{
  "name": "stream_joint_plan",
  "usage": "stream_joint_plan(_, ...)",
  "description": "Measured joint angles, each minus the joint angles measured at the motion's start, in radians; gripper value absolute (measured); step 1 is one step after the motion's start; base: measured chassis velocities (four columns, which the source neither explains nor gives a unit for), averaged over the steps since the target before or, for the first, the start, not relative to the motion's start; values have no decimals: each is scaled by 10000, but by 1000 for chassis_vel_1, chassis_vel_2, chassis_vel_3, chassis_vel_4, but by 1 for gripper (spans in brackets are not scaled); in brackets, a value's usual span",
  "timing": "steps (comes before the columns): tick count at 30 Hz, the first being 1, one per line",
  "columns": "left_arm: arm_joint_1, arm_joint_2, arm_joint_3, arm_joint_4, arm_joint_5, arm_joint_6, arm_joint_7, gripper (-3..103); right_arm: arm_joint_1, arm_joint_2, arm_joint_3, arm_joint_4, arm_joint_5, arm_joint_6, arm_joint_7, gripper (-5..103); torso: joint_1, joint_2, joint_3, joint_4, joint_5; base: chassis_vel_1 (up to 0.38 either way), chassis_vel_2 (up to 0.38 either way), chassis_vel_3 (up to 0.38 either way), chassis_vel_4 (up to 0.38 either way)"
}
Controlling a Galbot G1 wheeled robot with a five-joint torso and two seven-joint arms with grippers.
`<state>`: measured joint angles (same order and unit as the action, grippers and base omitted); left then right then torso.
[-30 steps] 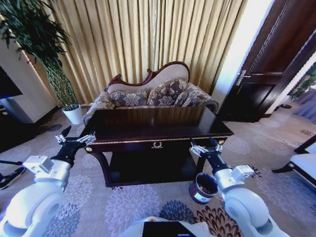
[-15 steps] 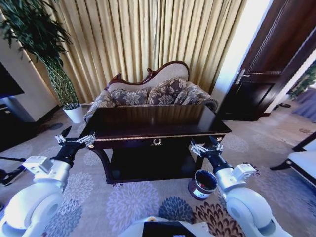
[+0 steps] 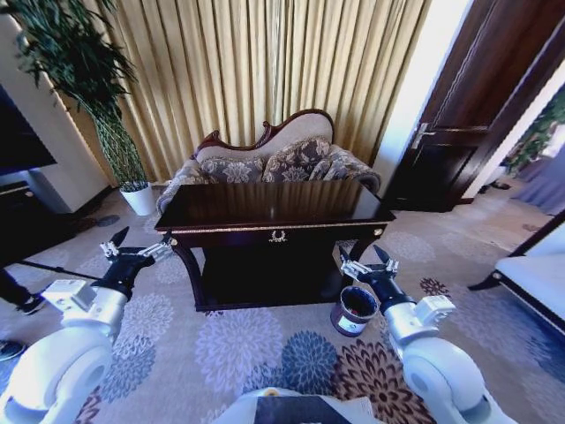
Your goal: Move to the front of the table and place the trash on the table into the trash bin.
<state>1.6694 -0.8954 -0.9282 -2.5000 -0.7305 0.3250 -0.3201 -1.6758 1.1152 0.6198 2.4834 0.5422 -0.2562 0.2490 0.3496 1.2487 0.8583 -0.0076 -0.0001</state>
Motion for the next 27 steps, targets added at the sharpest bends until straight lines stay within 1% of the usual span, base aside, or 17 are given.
stream_joint_plan(5,35,5,-8,0,76,0,-3,100,-40,45,14,1,-48,7,16,100,0,0,0,2,3,190,-187,-170,211)
stream_joint_plan(10,107,11,-7,0,153,2,-40,100,-85,80,33,-29,-313,29,20,100,2,0,0,1,2,201,-214,-203,201)
stream_joint_plan(12,134,40,-5,-1,129,-3,-188,100,-103,125,35,-29,-370,37,21,100,-1,2,-1,1,1,212,-220,-234,208)
stream_joint_plan(16,155,56,-21,-1,113,-3,-244,100,-109,165,35,-45,-417,43,20,100,-1,2,-1,3,0,226,-204,-223,219)
stream_joint_plan(27,136,27,14,0,134,-91,-234,100,-175,151,58,-39,-496,69,21,100,4,-1,1,0,2,196,-194,-218,191)
